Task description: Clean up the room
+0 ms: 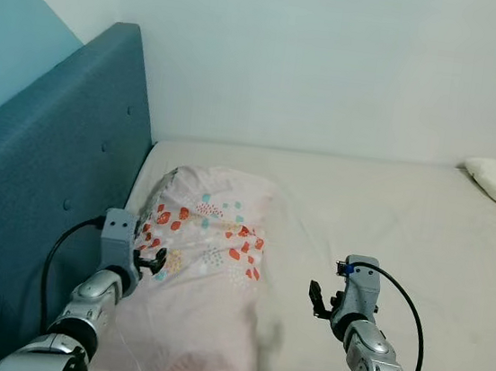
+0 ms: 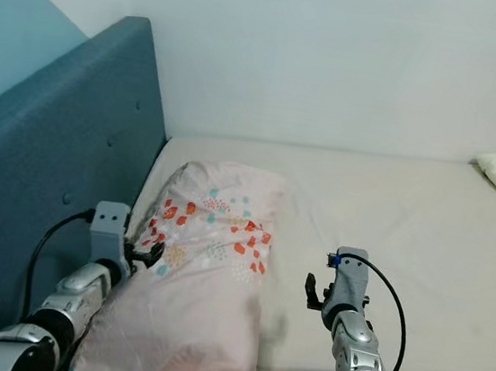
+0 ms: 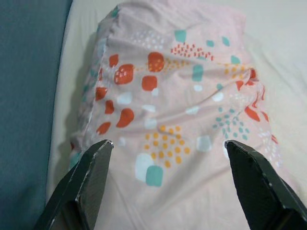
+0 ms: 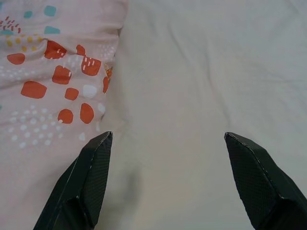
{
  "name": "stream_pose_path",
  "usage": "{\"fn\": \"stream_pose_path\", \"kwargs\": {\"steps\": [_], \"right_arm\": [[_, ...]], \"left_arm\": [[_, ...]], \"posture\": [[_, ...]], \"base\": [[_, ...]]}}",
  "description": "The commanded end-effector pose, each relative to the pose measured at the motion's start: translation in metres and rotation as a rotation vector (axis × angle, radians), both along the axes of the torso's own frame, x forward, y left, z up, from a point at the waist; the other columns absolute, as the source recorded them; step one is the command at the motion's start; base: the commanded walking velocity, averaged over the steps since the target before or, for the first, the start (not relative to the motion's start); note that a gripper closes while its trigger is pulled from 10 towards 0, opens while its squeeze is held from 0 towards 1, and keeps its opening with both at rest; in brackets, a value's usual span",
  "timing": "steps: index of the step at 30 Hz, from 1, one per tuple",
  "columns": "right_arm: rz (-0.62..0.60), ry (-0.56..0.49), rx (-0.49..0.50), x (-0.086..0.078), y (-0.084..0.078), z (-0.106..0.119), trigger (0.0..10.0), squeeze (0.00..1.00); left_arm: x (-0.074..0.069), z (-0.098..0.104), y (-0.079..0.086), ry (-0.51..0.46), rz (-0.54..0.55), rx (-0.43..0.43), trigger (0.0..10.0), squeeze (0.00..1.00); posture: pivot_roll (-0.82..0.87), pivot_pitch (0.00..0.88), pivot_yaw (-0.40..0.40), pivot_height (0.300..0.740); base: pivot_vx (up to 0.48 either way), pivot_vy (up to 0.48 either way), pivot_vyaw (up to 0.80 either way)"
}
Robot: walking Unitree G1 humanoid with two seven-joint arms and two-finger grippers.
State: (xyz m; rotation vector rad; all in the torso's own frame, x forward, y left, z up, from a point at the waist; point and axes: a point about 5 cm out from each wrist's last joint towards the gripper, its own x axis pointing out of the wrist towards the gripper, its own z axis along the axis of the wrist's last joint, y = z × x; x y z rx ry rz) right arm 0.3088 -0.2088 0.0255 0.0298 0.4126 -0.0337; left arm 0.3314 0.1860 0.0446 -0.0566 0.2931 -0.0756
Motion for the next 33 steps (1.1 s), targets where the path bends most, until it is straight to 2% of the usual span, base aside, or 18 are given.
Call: {"fn": "stream_pose_path", "kwargs": {"steps": [1,5,6,7,9,26,31,33], "right_arm": [[0.000,-0.003,0.022,0.002,0.004,0.001,10.0,0.00],[-0.003,-0.013,0.027,0.001,0.004,0.002,10.0,0.00],[-0.003,-0.013,0.027,0.001,0.004,0.002,10.0,0.00],[-0.004,-0.024,0.035,0.002,0.004,0.003,10.0,0.00],[-0.004,-0.028,0.037,0.002,0.004,0.003,10.0,0.00],[-0.006,-0.100,0.064,0.004,0.005,0.014,10.0,0.00],[-0.004,-0.173,0.109,0.007,0.007,0.026,10.0,0.00],[0.002,-0.232,0.140,0.011,0.009,0.039,10.0,0.00]], "left_arm": [[0.005,0.006,-0.002,-0.022,0.018,0.048,10.0,0.00],[0.009,0.012,0.006,-0.034,0.089,0.103,10.0,0.00],[0.009,0.012,0.006,-0.034,0.089,0.103,10.0,0.00],[0.012,0.017,0.013,-0.043,0.154,0.094,10.0,0.00],[0.013,0.018,0.014,-0.044,0.170,0.086,10.0,0.00],[0.017,0.020,0.003,-0.030,0.115,0.068,10.0,0.00],[0.019,0.022,0.002,-0.035,0.109,0.071,10.0,0.00],[0.019,0.024,0.004,-0.047,0.114,0.095,10.0,0.00]], "posture": [[0.02,0.000,-0.024,0.700],[0.01,0.003,-0.018,0.685],[0.01,0.003,-0.018,0.685],[0.01,0.010,-0.016,0.675],[0.01,0.010,-0.016,0.670],[0.00,0.036,-0.006,0.605],[-0.01,0.045,0.007,0.590],[-0.01,0.049,0.009,0.580]], "base": [[0.000,0.000,0.00],[0.000,0.000,0.00],[0.000,0.000,0.00],[0.000,0.000,0.00],[0.000,0.000,0.00],[0.000,0.000,0.00],[0.000,0.000,0.00],[0.000,0.000,0.00]]}}
